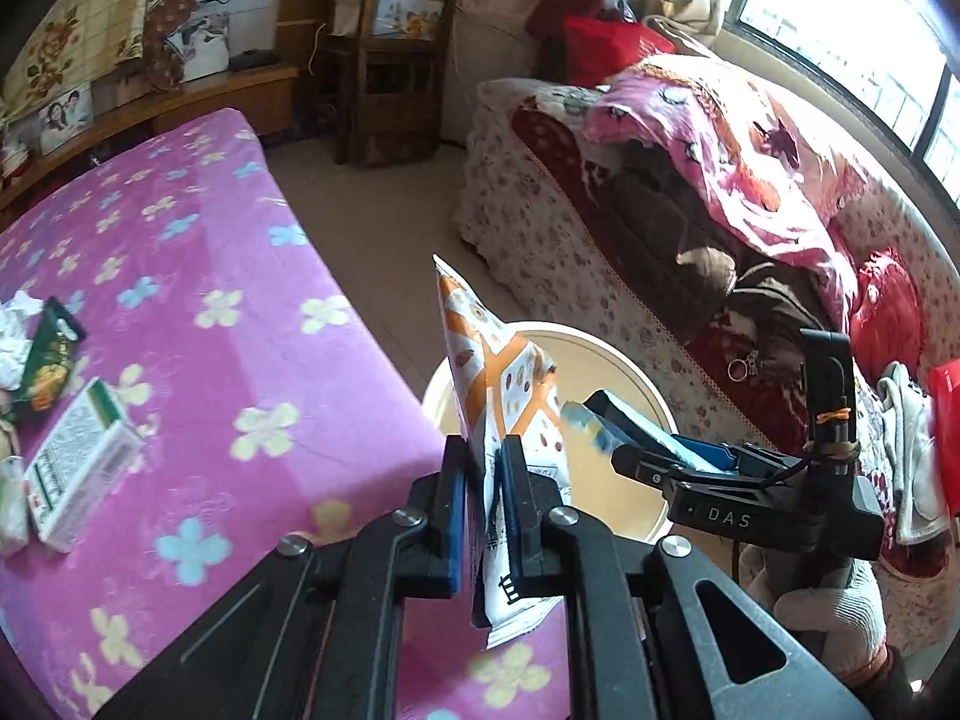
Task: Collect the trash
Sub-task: 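Carry both items over the white bin and open both grippers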
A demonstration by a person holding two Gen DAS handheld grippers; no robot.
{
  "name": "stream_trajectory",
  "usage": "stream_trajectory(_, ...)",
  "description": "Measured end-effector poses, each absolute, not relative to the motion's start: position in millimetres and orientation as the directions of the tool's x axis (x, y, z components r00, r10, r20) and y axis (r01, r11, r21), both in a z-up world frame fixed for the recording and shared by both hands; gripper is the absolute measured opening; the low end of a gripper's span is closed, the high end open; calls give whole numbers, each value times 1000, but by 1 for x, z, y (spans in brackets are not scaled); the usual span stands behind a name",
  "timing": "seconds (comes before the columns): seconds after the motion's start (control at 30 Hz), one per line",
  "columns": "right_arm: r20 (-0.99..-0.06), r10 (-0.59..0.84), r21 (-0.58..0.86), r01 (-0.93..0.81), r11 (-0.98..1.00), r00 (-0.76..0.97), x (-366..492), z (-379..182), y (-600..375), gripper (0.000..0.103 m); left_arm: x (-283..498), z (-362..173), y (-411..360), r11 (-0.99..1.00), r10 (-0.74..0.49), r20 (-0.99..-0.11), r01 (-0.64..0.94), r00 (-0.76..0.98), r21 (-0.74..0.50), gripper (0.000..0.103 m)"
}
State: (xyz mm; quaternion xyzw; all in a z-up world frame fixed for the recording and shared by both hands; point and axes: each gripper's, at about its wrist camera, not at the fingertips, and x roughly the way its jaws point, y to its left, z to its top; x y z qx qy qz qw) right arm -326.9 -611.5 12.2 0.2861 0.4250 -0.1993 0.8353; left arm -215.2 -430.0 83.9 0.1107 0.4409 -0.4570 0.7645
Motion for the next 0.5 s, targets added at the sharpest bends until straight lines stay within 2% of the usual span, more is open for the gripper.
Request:
stream_trajectory(0.03,-822,-95,308,580,754,561,-328,12,-612,74,-217,82,-432,552,-600,-778,800,186,-234,24)
stream_trajectory(0.1,-819,-106,304,584,753,563,-330,12,-613,77,-220,77,-434,544,-603,-779,802,169,-247,53)
stream_trajectory(0.5,-819,-136,273,587,762,557,-329,19,-595,77,-219,78,-409,573,-591,-774,794,228,-204,55)
